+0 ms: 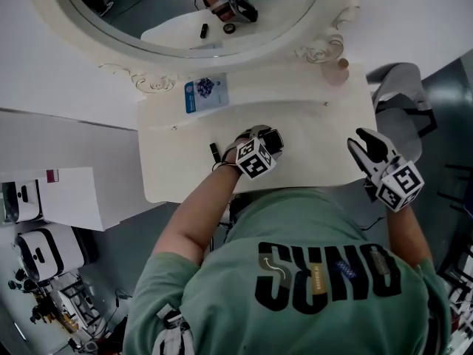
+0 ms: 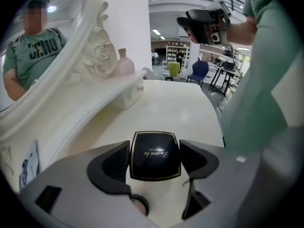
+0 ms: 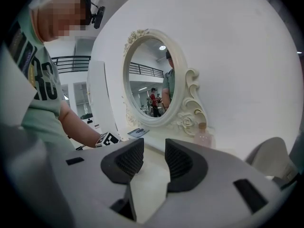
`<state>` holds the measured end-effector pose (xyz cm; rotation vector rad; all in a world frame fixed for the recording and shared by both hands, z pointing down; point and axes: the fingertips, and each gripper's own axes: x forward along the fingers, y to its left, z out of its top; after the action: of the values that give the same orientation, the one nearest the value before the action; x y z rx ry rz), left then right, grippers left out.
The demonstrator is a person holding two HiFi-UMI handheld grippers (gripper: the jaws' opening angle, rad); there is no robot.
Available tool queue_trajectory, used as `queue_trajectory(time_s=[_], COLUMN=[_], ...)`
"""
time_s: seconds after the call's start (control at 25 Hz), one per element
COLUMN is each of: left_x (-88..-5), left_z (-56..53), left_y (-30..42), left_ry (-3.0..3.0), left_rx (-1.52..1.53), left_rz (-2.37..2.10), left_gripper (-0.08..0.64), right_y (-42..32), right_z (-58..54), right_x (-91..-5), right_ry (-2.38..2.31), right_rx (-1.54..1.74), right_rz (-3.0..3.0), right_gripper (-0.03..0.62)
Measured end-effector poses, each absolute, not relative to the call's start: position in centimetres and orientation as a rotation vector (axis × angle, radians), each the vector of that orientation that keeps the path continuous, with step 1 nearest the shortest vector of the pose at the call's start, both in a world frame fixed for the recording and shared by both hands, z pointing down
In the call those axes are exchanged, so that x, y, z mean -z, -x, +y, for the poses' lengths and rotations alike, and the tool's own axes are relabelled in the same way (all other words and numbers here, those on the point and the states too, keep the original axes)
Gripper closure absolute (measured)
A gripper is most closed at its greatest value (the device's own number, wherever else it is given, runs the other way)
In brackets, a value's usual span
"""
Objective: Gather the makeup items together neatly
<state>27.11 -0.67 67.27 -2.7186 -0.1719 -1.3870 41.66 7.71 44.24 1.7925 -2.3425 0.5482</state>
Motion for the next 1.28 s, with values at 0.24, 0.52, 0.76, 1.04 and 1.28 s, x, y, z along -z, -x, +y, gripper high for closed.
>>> queue_trajectory(time_s=[0.24, 0.52, 0.76, 1.04, 1.28], left_x=[-70.8, -71.7, -68.4, -59.2, -54.2], left_z=[0.5, 1.0, 0.1, -4.0, -8.9], left_y=[-28.4, -29.3, -28.8, -20.3, -8.2], left_ry=[2.577, 2.504, 2.699, 3.063, 3.244], left_rx=[1.477, 1.473, 1.353, 1.059, 0.826], left_rz=[-0.276, -0.443, -0.301, 0.058, 0.413], left_gripper=[0.225, 0.225, 0.224, 0.224, 0.243], right_y=[-44.4, -44.8, -42.7, -35.5, -26.5], right_z=[11.2, 14.2, 13.4, 6.6, -1.4], right_x=[-44.8, -45.6, -44.7, -42.9, -43.1], right_ry=[-1.859, -1.901, -1.914, -1.836, -1.648], right_rx=[-0.575, -0.606, -0.573, -0.484, -0.434], right_rz=[-2.283, -2.236, -2.244, -2.347, -2.436], right_gripper=[0.459, 0.459, 0.459, 0.459, 0.459])
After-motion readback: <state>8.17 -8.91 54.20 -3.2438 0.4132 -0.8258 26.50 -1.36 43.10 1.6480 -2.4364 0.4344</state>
